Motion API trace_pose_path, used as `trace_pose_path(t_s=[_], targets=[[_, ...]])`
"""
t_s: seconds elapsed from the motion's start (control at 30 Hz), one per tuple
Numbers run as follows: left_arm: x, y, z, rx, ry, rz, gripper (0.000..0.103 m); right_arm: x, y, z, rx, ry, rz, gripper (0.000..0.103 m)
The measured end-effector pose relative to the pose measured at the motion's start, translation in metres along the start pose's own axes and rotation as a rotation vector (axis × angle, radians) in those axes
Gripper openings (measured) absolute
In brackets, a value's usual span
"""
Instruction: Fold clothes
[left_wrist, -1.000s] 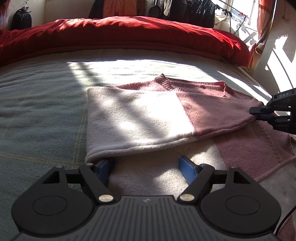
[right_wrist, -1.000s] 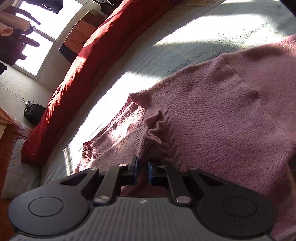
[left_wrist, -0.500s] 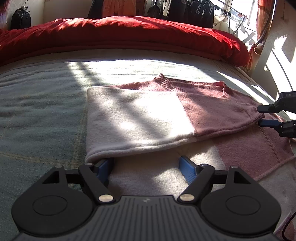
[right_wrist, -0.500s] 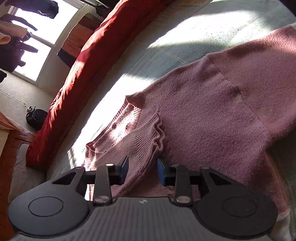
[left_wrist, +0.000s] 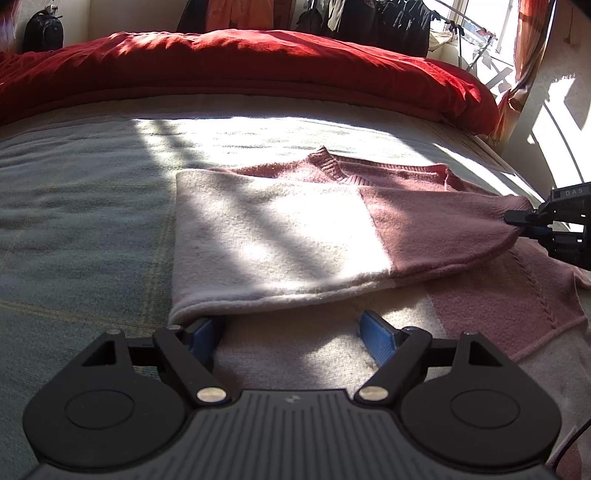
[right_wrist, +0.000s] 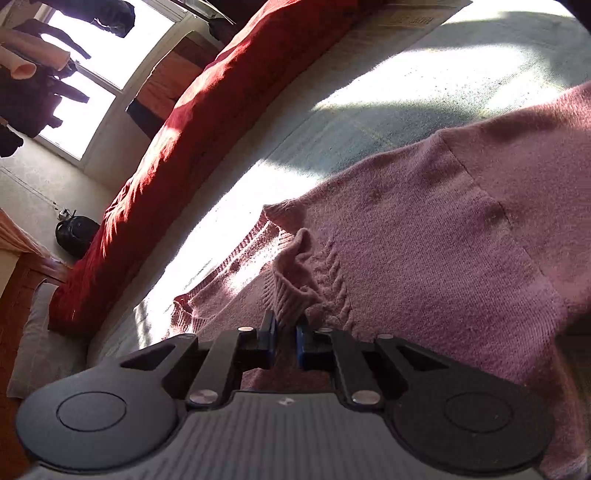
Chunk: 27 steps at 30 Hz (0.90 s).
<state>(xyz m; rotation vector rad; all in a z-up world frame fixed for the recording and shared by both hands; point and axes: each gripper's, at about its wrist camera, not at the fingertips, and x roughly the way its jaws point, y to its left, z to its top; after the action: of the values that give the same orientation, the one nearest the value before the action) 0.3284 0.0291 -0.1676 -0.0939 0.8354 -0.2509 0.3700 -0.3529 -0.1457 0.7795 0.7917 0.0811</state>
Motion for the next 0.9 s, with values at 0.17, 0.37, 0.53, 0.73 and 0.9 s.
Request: trace_pose_path(t_s=[0.17, 0.37, 0.53, 0.73, 0.9], targets=[[0.000, -0.001, 0.001, -0.002, 0.005, -0.001, 0.082, 0.009, -0.003, 0.000, -0.032, 0.038, -0.077, 0.014], [-0.016, -0.004, 0.004, 0.024, 0.062, 0.007, 0.081, 0.001, -0.004, -0.002, -0.035, 0.023, -0.155, 0.026], [-0.054, -0.012, 0.014, 0.116, 0.051, -0.034, 0.081, -0.017, -0.006, 0.009, -0.055, -0.016, -0.157, 0.056], [-0.039, -0.011, 0.051, 0.102, -0.018, -0.058, 0.082, 0.000, -0.028, 0.016, 0.049, 0.040, -0.104, 0.056], [0.016, -0.006, 0.056, 0.041, 0.073, -0.049, 0.082, -0.020, -0.006, 0.014, -0.051, 0.001, -0.134, 0.056]])
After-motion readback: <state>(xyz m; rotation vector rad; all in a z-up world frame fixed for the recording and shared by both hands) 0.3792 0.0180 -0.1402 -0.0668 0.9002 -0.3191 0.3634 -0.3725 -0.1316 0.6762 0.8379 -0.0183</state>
